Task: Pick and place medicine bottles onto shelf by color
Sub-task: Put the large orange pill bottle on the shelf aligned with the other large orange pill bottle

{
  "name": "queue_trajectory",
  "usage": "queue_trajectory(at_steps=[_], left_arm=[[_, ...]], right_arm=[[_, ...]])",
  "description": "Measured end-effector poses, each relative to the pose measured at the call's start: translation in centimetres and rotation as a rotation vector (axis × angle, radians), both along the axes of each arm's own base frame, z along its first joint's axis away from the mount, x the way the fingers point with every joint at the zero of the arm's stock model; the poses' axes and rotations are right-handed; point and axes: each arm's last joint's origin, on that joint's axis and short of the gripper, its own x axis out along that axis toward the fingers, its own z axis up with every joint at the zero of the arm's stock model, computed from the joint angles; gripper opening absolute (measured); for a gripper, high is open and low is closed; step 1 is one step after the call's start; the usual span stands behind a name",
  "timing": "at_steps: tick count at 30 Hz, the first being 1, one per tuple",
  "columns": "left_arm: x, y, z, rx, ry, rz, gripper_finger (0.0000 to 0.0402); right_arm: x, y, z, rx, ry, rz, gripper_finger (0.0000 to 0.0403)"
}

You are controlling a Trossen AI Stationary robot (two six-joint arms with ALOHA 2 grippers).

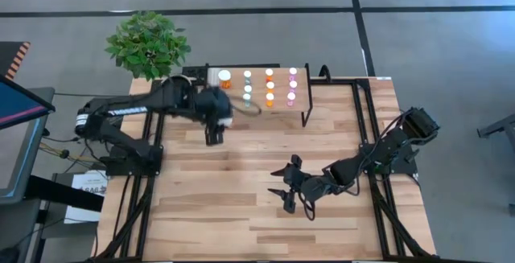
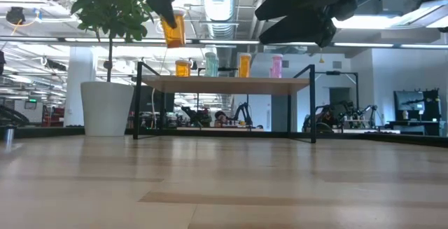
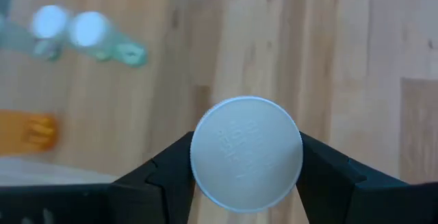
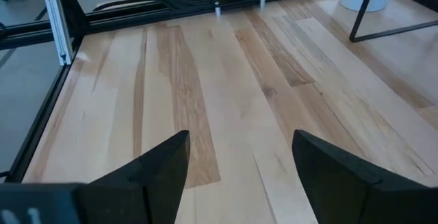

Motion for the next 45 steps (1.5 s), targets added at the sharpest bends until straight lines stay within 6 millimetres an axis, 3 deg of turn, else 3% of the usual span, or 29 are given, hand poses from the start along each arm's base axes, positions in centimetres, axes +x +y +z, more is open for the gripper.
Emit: queue_trajectory(at_steps=[9,13,21,29,38,45], left_arm=[[-1.4,7.4,1.3,-0.095,-0.053,0.145,0.0194],[-2.2,9.5,1.2,-0.104,-0.053,0.209,0.0194],[-0.5,11.2,1.4,-0.172,0.041,0.211,0.0194],[1.2,13.0,0.3,-0.193,0.117,0.236,0.0194],[1.3,15.6,-1.5,-0.219,0.159,0.308,0.0194],[1.2,16.2,-1.5,-0.221,0.133,0.320,0.0194]], right_arm=[[0.1,-0.2,0.0,0.000,0.000,-0.008,0.0281],[0.1,-0.3,0.0,-0.003,0.001,-0.008,0.0281],[0.4,-0.8,0.0,-0.003,0.001,-0.025,0.0281],[0.3,-0.7,0.0,-0.002,0.002,-0.021,0.0281],[0.2,-0.5,0.0,-0.001,0.003,-0.013,0.0281],[0.2,-0.5,0.0,0.000,0.002,-0.015,0.0281]])
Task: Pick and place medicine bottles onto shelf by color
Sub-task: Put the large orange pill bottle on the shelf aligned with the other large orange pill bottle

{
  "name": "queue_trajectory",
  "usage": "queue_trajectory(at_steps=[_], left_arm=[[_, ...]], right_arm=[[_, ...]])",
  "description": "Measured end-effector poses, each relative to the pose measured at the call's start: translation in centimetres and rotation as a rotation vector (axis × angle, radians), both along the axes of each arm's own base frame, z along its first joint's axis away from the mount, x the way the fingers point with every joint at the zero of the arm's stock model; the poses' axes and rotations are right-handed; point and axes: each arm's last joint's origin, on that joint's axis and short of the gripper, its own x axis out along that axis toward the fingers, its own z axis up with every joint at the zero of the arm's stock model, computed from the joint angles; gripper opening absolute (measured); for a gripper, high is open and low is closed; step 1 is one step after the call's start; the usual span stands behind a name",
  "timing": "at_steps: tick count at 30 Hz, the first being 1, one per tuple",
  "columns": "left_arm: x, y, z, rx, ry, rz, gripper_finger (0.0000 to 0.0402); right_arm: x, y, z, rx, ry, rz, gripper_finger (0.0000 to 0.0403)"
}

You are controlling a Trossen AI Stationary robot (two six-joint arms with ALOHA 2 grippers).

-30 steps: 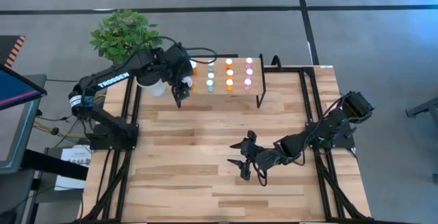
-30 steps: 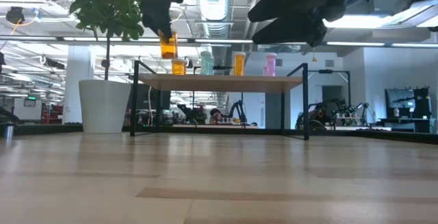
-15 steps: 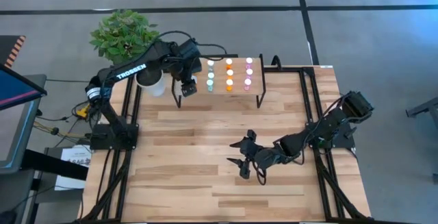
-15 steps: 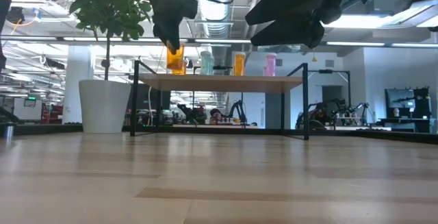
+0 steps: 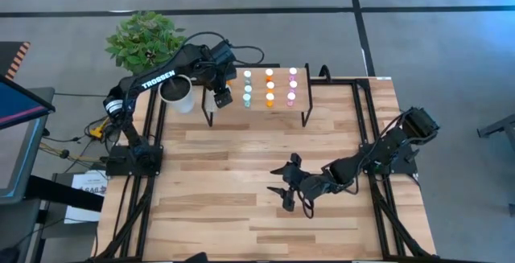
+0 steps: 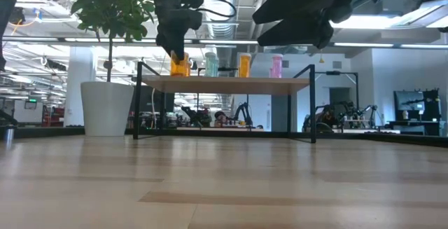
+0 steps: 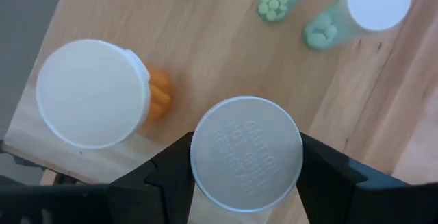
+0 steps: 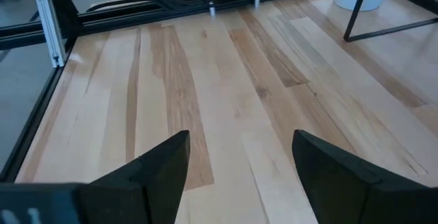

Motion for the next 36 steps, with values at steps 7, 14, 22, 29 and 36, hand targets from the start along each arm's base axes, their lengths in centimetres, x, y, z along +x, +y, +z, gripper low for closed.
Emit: queue_trajectory(at_steps=[7,14,22,29,36], left_arm=[[0.29,0.09,-0.24,-0.022,-0.017,-0.010,0.0202],[0.39,0.30,-0.43,-0.025,-0.022,-0.011,0.0214],[0.18,0.25,-0.51,-0.017,0.011,0.004,0.0231],[0.15,0.24,-0.52,-0.022,0.013,0.016,0.0256],[-0.52,-0.19,0.00,-0.045,0.072,-0.002,0.0282]], right_arm=[[0.00,0.00,0.00,0.000,0.000,0.000,0.0281],[0.00,0.00,0.00,0.000,0.000,0.000,0.0281],[0.00,0.00,0.00,0.000,0.000,0.000,0.0281],[0.04,-0.10,0.00,-0.001,0.000,-0.003,0.0281],[0.12,-0.26,0.00,-0.003,0.000,-0.008,0.0281]])
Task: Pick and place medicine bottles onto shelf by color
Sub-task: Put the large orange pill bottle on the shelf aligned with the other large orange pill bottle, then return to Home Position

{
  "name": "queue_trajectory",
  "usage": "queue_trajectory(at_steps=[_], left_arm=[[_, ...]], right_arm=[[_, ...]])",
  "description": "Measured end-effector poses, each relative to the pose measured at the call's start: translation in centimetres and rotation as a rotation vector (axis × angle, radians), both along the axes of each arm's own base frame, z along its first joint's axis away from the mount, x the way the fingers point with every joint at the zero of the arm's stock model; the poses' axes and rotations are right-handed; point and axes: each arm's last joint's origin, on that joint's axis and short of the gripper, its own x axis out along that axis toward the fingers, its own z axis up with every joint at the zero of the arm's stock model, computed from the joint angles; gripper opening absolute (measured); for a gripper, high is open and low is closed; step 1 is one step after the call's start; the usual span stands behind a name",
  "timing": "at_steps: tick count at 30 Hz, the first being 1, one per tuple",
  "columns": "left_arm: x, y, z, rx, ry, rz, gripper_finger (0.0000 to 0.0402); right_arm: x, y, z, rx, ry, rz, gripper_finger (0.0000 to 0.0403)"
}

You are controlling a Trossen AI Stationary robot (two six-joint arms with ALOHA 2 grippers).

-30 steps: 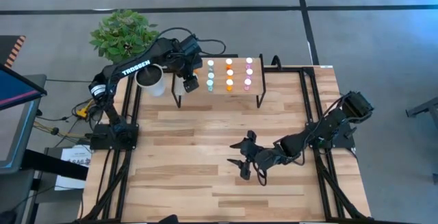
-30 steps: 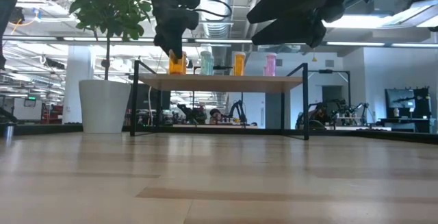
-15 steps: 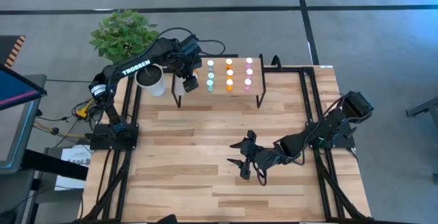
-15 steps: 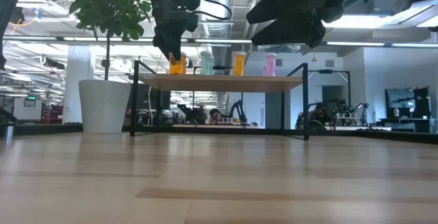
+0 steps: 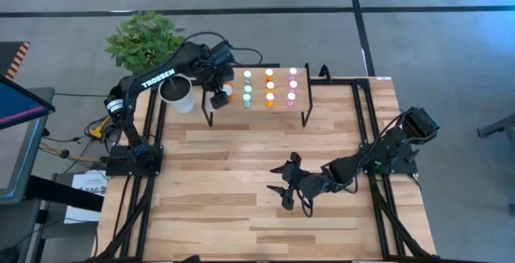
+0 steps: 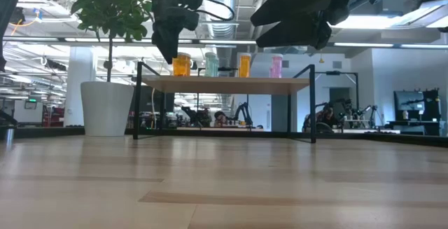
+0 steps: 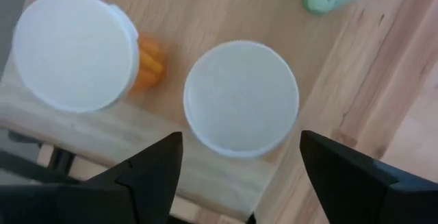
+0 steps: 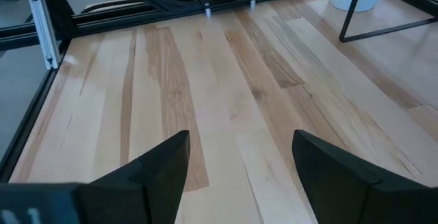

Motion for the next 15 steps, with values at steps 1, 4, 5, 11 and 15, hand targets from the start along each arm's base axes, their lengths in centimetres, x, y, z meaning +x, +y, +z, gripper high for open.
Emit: queue_trajectory(at_steps=[1,4,5,11,15], left_arm=[[-0.1,-0.1,0.2,-0.002,0.005,-0.001,0.0283],[-0.4,-0.2,1.0,-0.006,0.013,-0.002,0.0282],[-0.4,-0.3,1.4,-0.005,0.012,-0.002,0.0280],[-2.1,-1.6,4.0,0.023,-0.036,0.006,0.0245],[-4.9,-4.2,7.0,0.094,-0.175,0.020,0.0200]], right_arm=[[0.0,0.0,0.0,0.000,0.000,0.000,0.0281],[0.0,0.0,0.0,0.000,0.000,0.000,0.0281],[0.0,0.0,0.0,0.000,0.000,0.000,0.0281],[0.1,-0.2,0.0,0.000,0.001,-0.006,0.0281],[0.2,-0.4,0.0,-0.010,0.003,-0.004,0.0281]])
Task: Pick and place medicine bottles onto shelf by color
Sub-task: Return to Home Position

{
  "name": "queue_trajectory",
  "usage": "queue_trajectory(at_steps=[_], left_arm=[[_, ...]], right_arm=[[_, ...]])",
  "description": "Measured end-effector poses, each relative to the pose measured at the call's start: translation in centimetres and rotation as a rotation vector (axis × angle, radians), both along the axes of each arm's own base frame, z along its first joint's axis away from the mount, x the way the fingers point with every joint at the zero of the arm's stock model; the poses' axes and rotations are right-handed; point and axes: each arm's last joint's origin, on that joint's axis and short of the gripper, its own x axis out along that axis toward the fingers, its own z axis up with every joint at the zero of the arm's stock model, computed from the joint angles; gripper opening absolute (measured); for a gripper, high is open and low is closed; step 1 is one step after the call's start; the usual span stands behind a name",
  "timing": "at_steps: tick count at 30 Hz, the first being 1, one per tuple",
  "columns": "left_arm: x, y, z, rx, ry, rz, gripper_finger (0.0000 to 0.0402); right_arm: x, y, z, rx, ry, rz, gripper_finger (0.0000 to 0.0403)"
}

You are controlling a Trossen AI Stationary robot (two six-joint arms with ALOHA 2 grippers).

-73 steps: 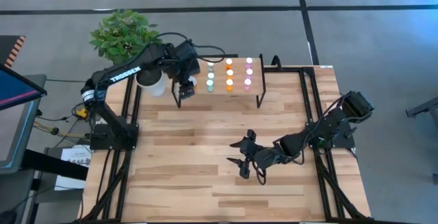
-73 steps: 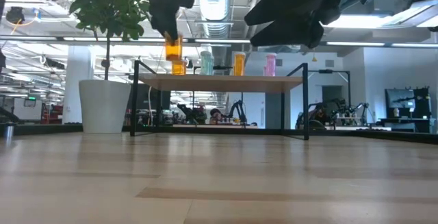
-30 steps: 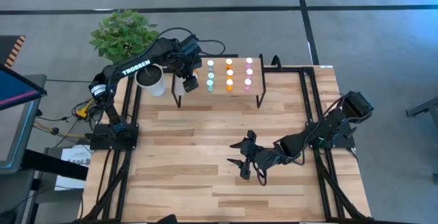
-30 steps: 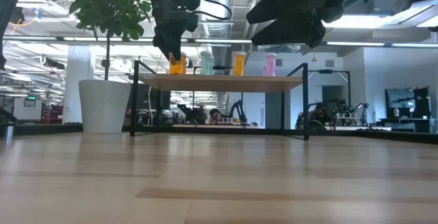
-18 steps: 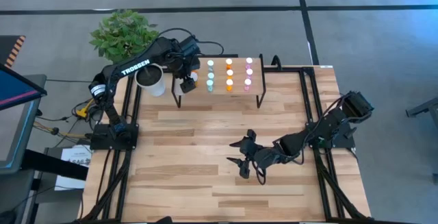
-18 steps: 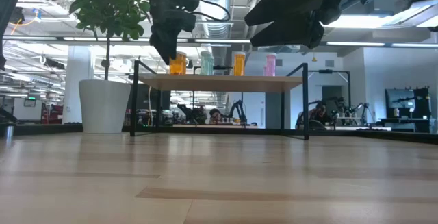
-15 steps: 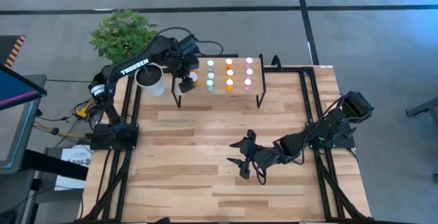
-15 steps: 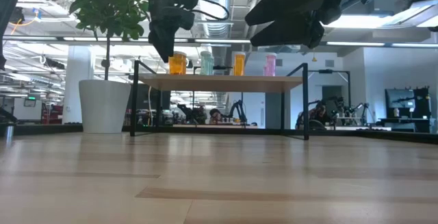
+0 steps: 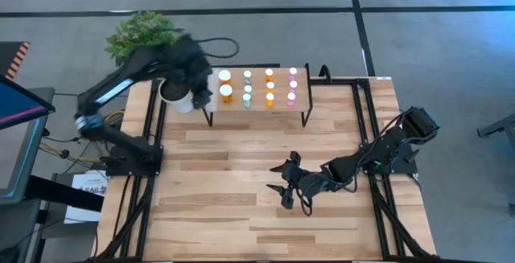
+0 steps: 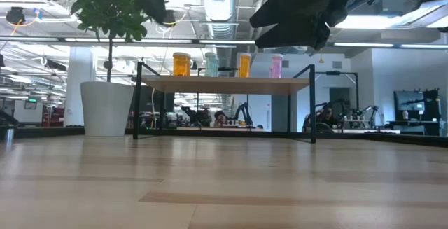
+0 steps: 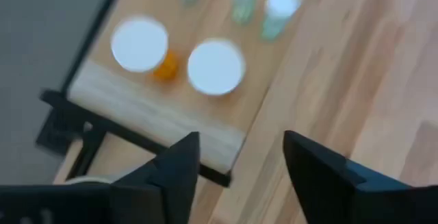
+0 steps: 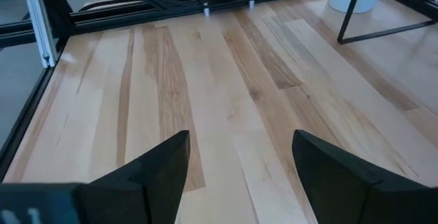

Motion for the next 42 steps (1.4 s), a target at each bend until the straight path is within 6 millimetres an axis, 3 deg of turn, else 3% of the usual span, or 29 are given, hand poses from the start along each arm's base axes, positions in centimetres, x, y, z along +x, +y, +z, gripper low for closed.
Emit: queue_trajectory(at_steps=[3,6,11,15,19,23,29,32,37,42], left_arm=[[-2.2,-2.8,1.7,0.050,-0.159,-0.041,0.0164],[-4.0,-6.0,2.1,0.083,-0.347,-0.124,0.0130],[-6.4,-10.5,-0.1,0.098,-0.606,-0.255,0.0077],[-7.9,-12.5,-2.3,0.080,-0.735,-0.295,0.0039],[-9.1,-13.7,-4.1,0.083,-0.801,-0.322,0.0007],[-10.2,-14.4,-5.4,0.104,-0.852,-0.338,0.0004],[-11.3,-14.9,-7.6,0.112,-0.983,-0.363,0.0001],[-11.5,-15.1,-9.3,0.095,-1.042,-0.394,0.0000],[-11.4,-15.2,-12.0,0.083,-1.119,-0.419,0.0000],[-11.1,-15.3,-13.5,0.078,-1.169,-0.431,0.0000]], right_arm=[[0.0,0.0,0.0,-0.005,0.001,0.005,0.0281],[0.0,0.0,0.1,-0.003,-0.001,0.006,0.0281],[0.1,0.1,0.3,-0.011,-0.022,0.015,0.0281],[0.2,0.1,1.3,-0.052,-0.079,0.047,0.0281],[-0.3,-0.4,3.2,-0.093,-0.126,0.090,0.0278],[-1.8,-1.4,6.1,-0.130,-0.180,0.116,0.0256],[-5.3,-3.2,9.5,-0.166,-0.241,0.125,0.0174],[-7.5,-4.1,9.6,-0.161,-0.281,0.138,0.0114],[-10.7,-5.6,7.8,-0.147,-0.352,0.132,0.0018],[-13.3,-6.4,6.4,-0.155,-0.445,0.162,0.0016]])
